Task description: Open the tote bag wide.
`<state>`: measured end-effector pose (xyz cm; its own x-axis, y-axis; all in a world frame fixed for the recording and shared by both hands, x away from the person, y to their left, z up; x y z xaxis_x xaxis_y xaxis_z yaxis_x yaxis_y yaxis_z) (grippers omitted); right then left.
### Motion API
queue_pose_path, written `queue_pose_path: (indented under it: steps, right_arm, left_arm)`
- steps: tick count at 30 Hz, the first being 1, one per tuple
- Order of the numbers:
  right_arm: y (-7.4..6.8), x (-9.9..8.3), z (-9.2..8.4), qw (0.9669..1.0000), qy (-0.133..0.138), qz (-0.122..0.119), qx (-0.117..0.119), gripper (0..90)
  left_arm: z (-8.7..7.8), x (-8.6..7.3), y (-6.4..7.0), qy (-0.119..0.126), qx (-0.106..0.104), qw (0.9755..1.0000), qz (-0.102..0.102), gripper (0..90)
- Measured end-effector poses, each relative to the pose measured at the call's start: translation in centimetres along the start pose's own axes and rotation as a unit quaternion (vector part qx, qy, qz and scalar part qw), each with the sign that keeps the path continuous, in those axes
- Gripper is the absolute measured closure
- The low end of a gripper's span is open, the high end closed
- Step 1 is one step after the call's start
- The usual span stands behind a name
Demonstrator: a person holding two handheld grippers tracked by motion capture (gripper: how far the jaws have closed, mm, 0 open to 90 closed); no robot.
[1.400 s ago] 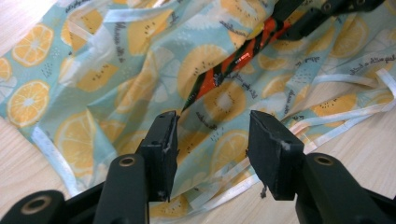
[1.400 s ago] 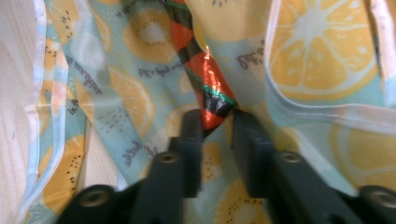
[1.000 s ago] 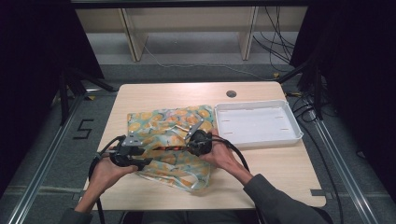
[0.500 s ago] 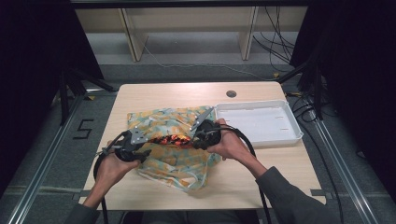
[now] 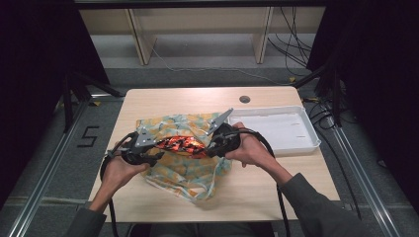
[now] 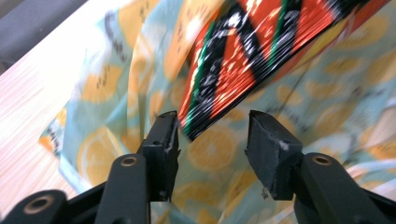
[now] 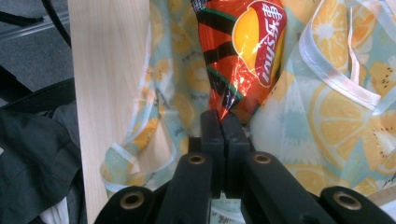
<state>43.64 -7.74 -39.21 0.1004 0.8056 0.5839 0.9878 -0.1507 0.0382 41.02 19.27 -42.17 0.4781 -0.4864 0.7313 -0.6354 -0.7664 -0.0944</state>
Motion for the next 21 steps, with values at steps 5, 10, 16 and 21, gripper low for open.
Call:
queue_pose_path:
  steps: [5,10,16,21]
  right_arm:
    - [0.2,0.0,-0.7,0.9999,0.007,0.013,0.001,90.0]
    - [0.6,-0.2,-1.3,0.9998,0.014,0.013,0.002,90.0]
    - [0.9,-0.2,-1.9,0.9996,0.024,0.012,-0.001,90.0]
    - [1.1,-0.1,-2.6,0.9994,0.035,0.006,-0.001,90.0]
  left_arm:
    - [-0.4,0.3,-0.4,0.030,-0.014,0.9994,-0.010,56.9]
    - [-1.0,0.4,-0.7,0.050,-0.017,0.9985,-0.012,70.6]
    - [-1.7,0.8,-0.6,0.055,-0.008,0.9985,0.005,87.8]
    - [-2.2,1.3,-0.3,0.059,-0.018,0.9980,0.009,89.4]
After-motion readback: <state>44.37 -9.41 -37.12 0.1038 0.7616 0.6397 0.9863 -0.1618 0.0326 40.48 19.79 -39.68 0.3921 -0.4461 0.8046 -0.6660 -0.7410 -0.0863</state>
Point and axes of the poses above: each handheld gripper's, and its own axes: z roughly forward along the jaws, x roughly out of its top, y roughly to its right, the point moved 2 cm from there along z, roughly forward along the jaws, and after that the axes turned 10 degrees about -z, right-handed, at the moved point
